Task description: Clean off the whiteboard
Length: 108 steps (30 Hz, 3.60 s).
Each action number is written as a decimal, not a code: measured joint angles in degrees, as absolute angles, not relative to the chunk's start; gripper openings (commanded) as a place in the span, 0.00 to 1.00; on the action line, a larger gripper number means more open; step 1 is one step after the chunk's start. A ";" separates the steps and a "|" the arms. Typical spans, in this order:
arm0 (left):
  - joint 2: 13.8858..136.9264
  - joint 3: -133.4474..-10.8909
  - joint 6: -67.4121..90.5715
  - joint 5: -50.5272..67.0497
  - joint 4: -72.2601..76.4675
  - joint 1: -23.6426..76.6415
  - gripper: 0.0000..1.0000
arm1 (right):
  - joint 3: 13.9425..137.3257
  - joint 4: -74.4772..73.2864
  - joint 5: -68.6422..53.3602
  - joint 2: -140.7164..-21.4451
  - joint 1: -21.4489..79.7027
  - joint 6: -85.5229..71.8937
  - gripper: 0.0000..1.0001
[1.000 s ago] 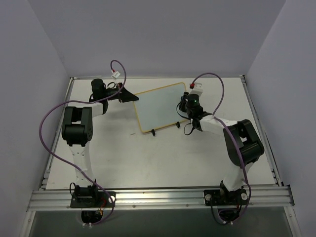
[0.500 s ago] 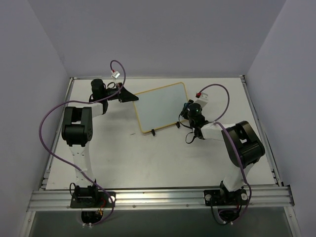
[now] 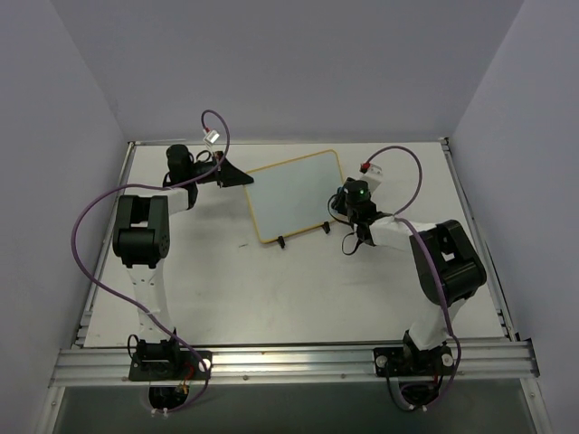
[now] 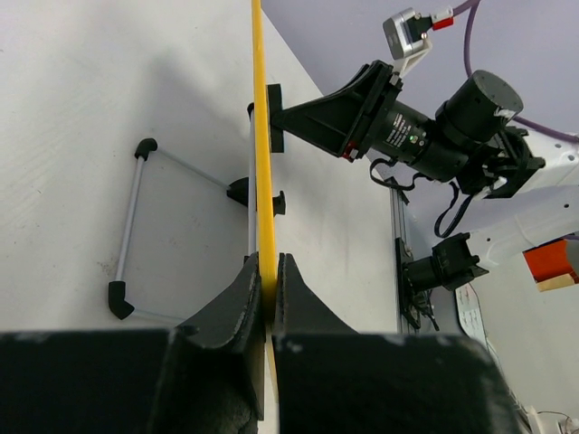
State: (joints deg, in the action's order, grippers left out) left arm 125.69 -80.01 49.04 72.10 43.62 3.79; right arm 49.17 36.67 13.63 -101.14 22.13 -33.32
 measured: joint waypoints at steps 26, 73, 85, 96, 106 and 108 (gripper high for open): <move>125.69 -79.31 51.77 71.22 47.09 3.60 0.02 | 48.77 32.25 6.85 -101.91 19.09 -31.99 0.00; 125.75 -79.15 49.98 70.70 46.48 2.90 0.02 | 50.81 42.92 19.75 -105.60 29.98 -28.36 0.00; 125.80 -79.15 48.69 71.00 46.06 2.68 0.02 | 80.53 28.62 14.61 -115.26 40.56 -23.83 0.00; 125.82 -80.58 44.73 69.95 38.44 2.57 0.02 | 72.58 28.64 9.91 -111.63 29.78 -25.63 0.00; 122.91 -84.31 29.91 69.32 17.91 3.14 0.02 | 72.75 22.98 7.38 -111.35 16.88 -24.99 0.00; 122.26 -84.71 26.76 69.17 14.46 3.25 0.02 | 72.93 21.65 6.96 -111.35 16.01 -24.25 0.00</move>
State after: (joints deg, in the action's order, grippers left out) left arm 122.26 -84.71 26.76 69.17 14.46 3.25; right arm 72.93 21.65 6.96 -111.35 16.01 -24.25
